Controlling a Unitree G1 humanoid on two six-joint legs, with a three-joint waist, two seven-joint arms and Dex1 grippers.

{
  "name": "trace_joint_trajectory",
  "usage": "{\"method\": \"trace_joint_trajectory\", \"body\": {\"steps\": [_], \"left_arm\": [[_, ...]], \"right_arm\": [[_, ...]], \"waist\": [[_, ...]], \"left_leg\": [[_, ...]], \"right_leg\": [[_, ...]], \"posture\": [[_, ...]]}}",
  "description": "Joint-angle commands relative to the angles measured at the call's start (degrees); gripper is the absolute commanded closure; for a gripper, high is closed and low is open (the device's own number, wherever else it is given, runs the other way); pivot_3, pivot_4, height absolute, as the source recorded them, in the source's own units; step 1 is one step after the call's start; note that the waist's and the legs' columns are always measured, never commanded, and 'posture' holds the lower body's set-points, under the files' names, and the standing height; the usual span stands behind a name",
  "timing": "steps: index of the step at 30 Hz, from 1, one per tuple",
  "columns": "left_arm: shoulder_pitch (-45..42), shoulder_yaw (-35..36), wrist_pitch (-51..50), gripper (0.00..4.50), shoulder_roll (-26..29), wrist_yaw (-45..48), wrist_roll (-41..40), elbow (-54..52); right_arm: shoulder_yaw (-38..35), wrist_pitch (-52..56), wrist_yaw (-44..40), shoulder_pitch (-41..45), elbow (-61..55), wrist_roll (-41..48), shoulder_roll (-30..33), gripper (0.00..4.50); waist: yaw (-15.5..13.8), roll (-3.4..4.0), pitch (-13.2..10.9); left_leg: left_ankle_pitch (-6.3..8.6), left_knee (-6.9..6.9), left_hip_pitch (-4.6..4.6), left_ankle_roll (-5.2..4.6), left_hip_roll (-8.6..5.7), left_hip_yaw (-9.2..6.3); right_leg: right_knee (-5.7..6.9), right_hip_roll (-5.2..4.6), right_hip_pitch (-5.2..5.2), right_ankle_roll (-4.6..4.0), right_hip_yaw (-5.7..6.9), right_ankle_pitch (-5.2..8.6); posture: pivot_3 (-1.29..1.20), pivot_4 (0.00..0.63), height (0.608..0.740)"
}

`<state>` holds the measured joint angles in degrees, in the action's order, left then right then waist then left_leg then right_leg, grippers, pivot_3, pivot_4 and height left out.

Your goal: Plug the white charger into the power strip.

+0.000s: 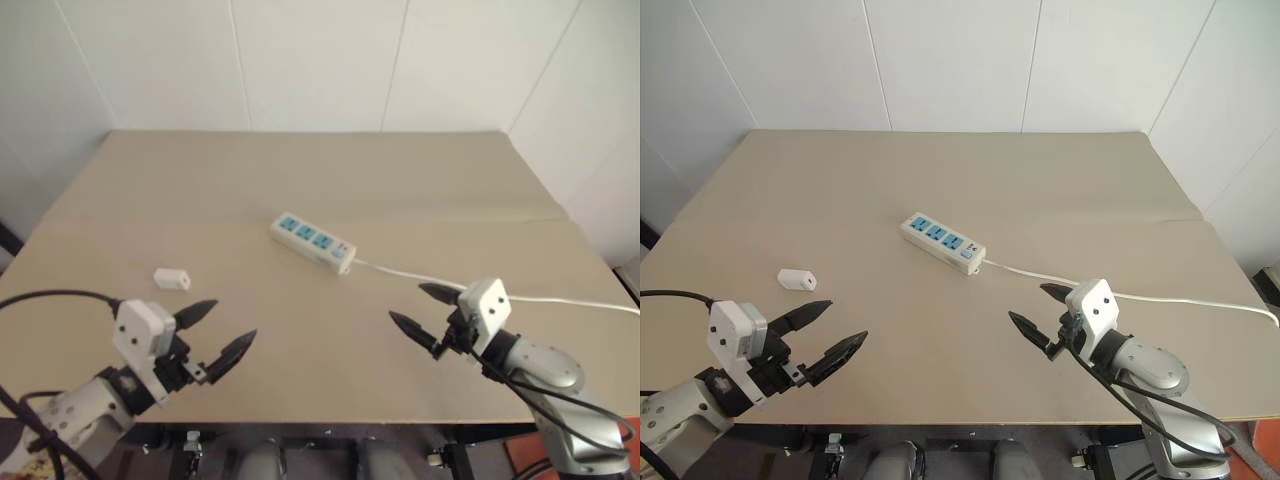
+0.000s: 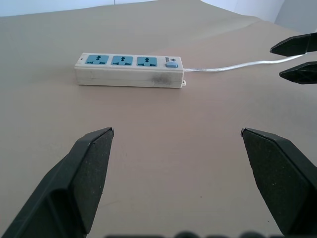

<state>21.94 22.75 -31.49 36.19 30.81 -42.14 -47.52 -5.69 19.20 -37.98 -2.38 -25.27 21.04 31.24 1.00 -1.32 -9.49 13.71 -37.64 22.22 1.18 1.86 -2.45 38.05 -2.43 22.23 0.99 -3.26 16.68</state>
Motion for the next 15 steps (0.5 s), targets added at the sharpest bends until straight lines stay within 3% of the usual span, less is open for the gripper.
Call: {"method": "trace_joint_trajectory", "body": {"steps": [1, 7, 15], "left_arm": [[0.87, 3.11, 2.04, 0.0, 0.73, 2.26, -0.63, -0.28], [3.88, 10.47, 4.66, 0.0, 2.63, 8.4, -0.4, 2.89], [4.14, 10.1, 5.21, 0.0, 1.64, 8.46, 0.17, 2.75]], "right_arm": [[-2.26, -1.73, -1.0, 0.12, -0.99, 0.83, 1.14, 0.03], [-6.13, -1.86, -5.7, -0.14, -0.25, 4.03, 4.22, 0.03], [-6.87, -2.74, -7.1, 1.33, 1.99, 3.52, 5.22, 0.03]], "waist": [[0.02, 0.0, 0.0], [-0.01, 0.0, 0.0], [-0.04, -0.02, 0.0]], "left_leg": [[0.0, 0.0, 0.0, 0.0, 0.0, 0.0], [0.0, 0.0, -0.01, 0.0, 0.0, 0.02], [0.0, 0.0, -0.01, 0.0, 0.0, 0.05]], "right_leg": [[0.0, 0.0, 0.0, 0.0, 0.0, 0.0], [-0.01, 0.0, 0.0, 0.0, 0.0, 0.0], [-0.01, 0.0, -0.01, 0.0, -0.01, 0.0]], "posture": [[0.0, 0.15, 0.74], [0.0, 0.15, 0.74], [0.0, 0.15, 0.74]]}}
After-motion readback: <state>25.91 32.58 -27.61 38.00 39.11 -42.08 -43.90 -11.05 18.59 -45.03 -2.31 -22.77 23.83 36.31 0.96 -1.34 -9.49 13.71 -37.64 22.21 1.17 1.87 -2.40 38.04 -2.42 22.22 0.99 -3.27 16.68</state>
